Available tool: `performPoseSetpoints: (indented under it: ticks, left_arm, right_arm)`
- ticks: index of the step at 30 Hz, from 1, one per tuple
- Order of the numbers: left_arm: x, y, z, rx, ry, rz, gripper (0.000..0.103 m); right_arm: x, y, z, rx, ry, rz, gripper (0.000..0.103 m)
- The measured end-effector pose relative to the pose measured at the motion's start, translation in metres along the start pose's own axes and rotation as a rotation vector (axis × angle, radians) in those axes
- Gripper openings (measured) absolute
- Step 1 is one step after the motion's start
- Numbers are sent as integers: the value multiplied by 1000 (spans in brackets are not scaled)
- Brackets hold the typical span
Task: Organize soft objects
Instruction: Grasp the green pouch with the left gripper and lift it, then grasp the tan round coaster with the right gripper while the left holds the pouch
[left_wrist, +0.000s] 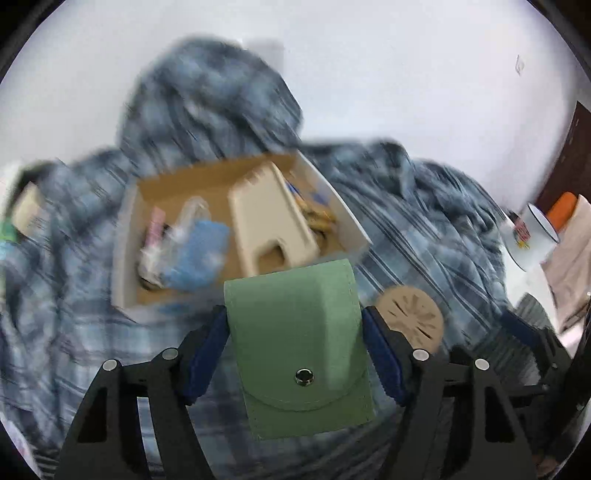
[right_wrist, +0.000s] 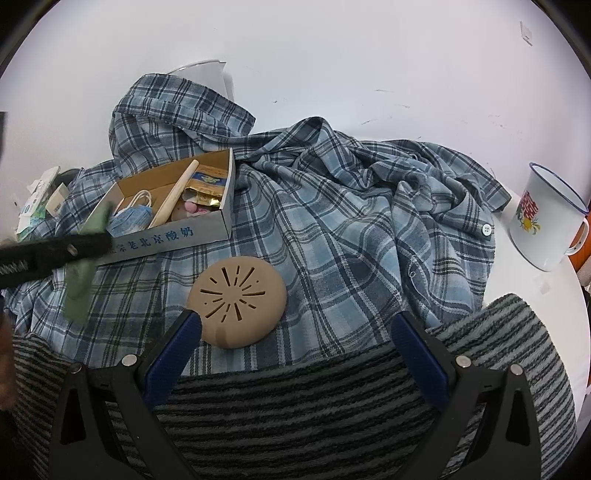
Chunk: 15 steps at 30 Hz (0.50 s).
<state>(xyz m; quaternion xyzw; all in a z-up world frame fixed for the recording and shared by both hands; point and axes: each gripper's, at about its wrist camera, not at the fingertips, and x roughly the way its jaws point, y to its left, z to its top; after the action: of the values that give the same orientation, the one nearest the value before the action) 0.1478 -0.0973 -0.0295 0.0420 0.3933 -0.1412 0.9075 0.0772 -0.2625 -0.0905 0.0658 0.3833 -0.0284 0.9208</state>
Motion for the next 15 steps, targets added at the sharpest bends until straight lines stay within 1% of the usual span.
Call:
performPoseSetpoints:
  ticks: [2,4,5,8,9,12,14,15]
  left_arm:
    - [-10,10,-2,-5,-66,16,74]
    - [-16,22,-6,-25,-130,-1,74]
    - [-17,24,-7,-30,-150,-3,74]
    - [-20,33,-17,-27,-233,20,74]
    - [-20,34,-19,-28,-252,25,74]
    - [-26,40,-26,-65,-321,-16,74]
    - [-31,41,-28,-72,-362,-21,74]
    - [-33,40,-28,-70,-370,-11,74]
  right_arm:
    - [1,2,1,-10,8,3,102]
    - [2,6,1,-32,13,4,102]
    - [1,8,1,-41,11,6,102]
    - [1,14,3,-70,8,7,102]
    - [1,16,4,-79,10,8,102]
    - [2,21,9,-108,12,26,102]
    - [3,25,12,-134,12,44,102]
    - [5,27,15,-146,16,56,102]
